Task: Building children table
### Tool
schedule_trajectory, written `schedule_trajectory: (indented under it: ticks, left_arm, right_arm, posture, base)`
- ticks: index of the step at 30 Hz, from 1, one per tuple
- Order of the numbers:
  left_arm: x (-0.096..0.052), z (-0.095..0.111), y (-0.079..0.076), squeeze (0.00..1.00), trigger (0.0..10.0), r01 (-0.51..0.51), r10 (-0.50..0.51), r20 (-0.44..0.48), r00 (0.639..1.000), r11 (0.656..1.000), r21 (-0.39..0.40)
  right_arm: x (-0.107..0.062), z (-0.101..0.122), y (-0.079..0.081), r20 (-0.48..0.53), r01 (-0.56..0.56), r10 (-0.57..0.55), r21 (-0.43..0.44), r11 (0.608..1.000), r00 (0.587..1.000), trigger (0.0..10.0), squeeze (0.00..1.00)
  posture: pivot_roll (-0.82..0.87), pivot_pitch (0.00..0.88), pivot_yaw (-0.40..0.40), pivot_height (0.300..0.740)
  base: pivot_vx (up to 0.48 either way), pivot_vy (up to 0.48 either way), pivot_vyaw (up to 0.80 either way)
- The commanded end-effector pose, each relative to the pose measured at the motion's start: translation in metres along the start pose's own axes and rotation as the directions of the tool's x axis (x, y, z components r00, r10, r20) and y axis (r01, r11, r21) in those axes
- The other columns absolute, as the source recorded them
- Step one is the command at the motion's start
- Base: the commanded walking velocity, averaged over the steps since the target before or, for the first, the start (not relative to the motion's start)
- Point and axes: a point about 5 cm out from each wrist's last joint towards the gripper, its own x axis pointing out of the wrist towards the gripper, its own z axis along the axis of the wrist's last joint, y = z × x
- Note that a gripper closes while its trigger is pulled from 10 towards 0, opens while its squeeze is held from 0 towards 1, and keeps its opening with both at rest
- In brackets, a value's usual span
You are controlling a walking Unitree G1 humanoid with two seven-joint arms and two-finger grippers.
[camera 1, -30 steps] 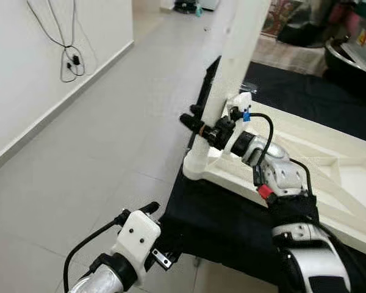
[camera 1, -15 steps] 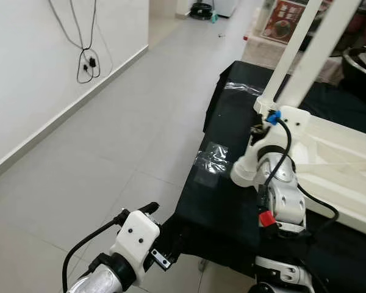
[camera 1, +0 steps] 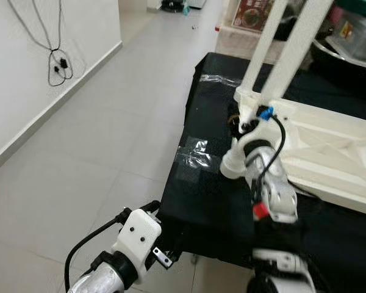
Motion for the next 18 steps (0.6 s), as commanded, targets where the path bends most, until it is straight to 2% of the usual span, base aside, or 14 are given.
schedule_trajectory:
  ticks: [1, 2, 4, 5, 6, 7, 8, 9, 11, 12, 14, 16, 17, 18]
  left_arm:
    - [0.000, -0.006, -0.002, 0.00, 10.0, 0.005, -0.005, -0.025, 1.000, 1.000, -0.011]
    - [0.000, -0.006, -0.002, 0.00, 10.0, 0.005, -0.005, -0.025, 1.000, 1.000, -0.011]
    - [0.000, -0.006, -0.003, 0.00, 10.0, 0.011, -0.011, -0.023, 1.000, 1.000, -0.001]
    - [0.000, -0.006, -0.003, 0.00, 10.0, 0.011, -0.011, -0.023, 1.000, 1.000, -0.001]
    - [0.001, -0.006, -0.004, 0.00, 10.0, 0.014, -0.014, -0.021, 1.000, 1.000, 0.006]
    - [0.001, -0.006, -0.004, 0.00, 10.0, 0.011, -0.011, -0.018, 1.000, 1.000, 0.002]
    - [0.001, -0.006, -0.004, 0.00, 10.0, 0.011, -0.011, -0.018, 1.000, 1.000, 0.002]
    - [0.001, -0.006, -0.005, 0.00, 10.0, 0.009, -0.009, -0.016, 1.000, 1.000, 0.000]
    - [0.001, -0.006, -0.005, 0.00, 10.0, 0.009, -0.009, -0.016, 1.000, 1.000, 0.000]
    - [0.001, -0.006, -0.005, 0.00, 10.0, 0.001, -0.001, -0.013, 1.000, 1.000, -0.004]
    - [0.001, -0.005, -0.005, 0.00, 10.0, -0.006, 0.006, -0.010, 1.000, 1.000, -0.007]
    - [0.001, -0.005, -0.004, 0.00, 10.0, -0.008, 0.008, -0.009, 1.000, 1.000, -0.008]
    - [0.001, -0.005, -0.004, 0.00, 10.0, -0.008, 0.008, -0.010, 1.000, 1.000, -0.009]
    - [0.001, -0.005, -0.004, 0.00, 10.0, -0.008, 0.008, -0.010, 1.000, 1.000, -0.009]
  right_arm:
    - [0.001, -0.002, -0.007, 0.003, -0.096, 0.096, 0.068, 0.993, 0.995, 10.0, 0.00]
    - [0.001, -0.002, -0.007, 0.003, -0.096, 0.096, 0.068, 0.993, 0.995, 10.0, 0.00]
    - [0.001, -0.005, -0.012, -0.061, -0.323, 0.338, 0.182, 0.929, 0.939, 10.0, 0.00]
    - [0.001, -0.005, -0.012, -0.061, -0.323, 0.338, 0.182, 0.929, 0.939, 10.0, 0.00]
    - [-0.003, -0.007, -0.009, -0.081, -0.435, 0.465, 0.243, 0.867, 0.882, 10.0, 0.00]
    - [-0.011, -0.009, -0.004, -0.103, -0.570, 0.617, 0.289, 0.769, 0.780, 10.0, 0.00]
    - [-0.011, -0.009, -0.004, -0.103, -0.570, 0.617, 0.289, 0.769, 0.780, 10.0, 0.00]
    - [-0.020, -0.012, 0.001, -0.121, -0.669, 0.723, 0.300, 0.680, 0.680, 10.0, 0.00]
    - [-0.020, -0.012, 0.001, -0.121, -0.669, 0.723, 0.300, 0.680, 0.680, 10.0, 0.00]
    - [-0.033, -0.020, 0.013, -0.168, -0.806, 0.872, 0.333, 0.490, 0.460, 10.0, 0.00]
    - [-0.030, -0.023, 0.020, -0.170, -0.840, 0.908, 0.345, 0.419, 0.383, 10.0, 0.00]
    - [-0.028, -0.023, 0.023, -0.165, -0.847, 0.914, 0.344, 0.406, 0.371, 10.0, 0.00]
    - [-0.023, -0.024, 0.025, -0.166, -0.842, 0.903, 0.325, 0.430, 0.397, 4.1, 0.00]
    - [-0.023, -0.024, 0.025, -0.166, -0.842, 0.903, 0.325, 0.430, 0.397, 4.1, 0.00]
  posture:
    - [0.15, 0.111, -0.129, 0.740]
    - [0.15, 0.111, -0.129, 0.740]
    - [0.15, 0.098, -0.139, 0.740]
    - [0.15, 0.098, -0.139, 0.740]
    - [0.15, 0.095, -0.141, 0.740]
    - [0.16, 0.086, -0.150, 0.740]
    - [0.16, 0.086, -0.150, 0.740]
    - [0.17, 0.083, -0.154, 0.740]
    - [0.17, 0.083, -0.154, 0.740]
    - [0.17, 0.088, -0.152, 0.740]
    - [0.17, 0.086, -0.153, 0.740]
    - [0.17, 0.090, -0.153, 0.740]
    - [0.17, 0.096, -0.151, 0.740]
    - [0.17, 0.096, -0.151, 0.740]
  base:
    - [0.000, 0.000, 0.00]
    - [0.000, 0.000, 0.00]
    - [0.000, 0.000, 0.00]
    - [0.000, 0.000, 0.00]
    - [0.000, 0.000, 0.00]
    - [0.000, 0.000, 0.00]
    - [0.000, 0.000, 0.00]
    - [0.000, 0.000, 0.00]
    - [0.000, 0.000, 0.00]
    - [0.000, 0.000, 0.00]
    - [0.000, 0.000, 0.00]
    - [0.000, 0.000, 0.00]
    - [0.000, 0.000, 0.00]
    - [0.000, 0.000, 0.00]
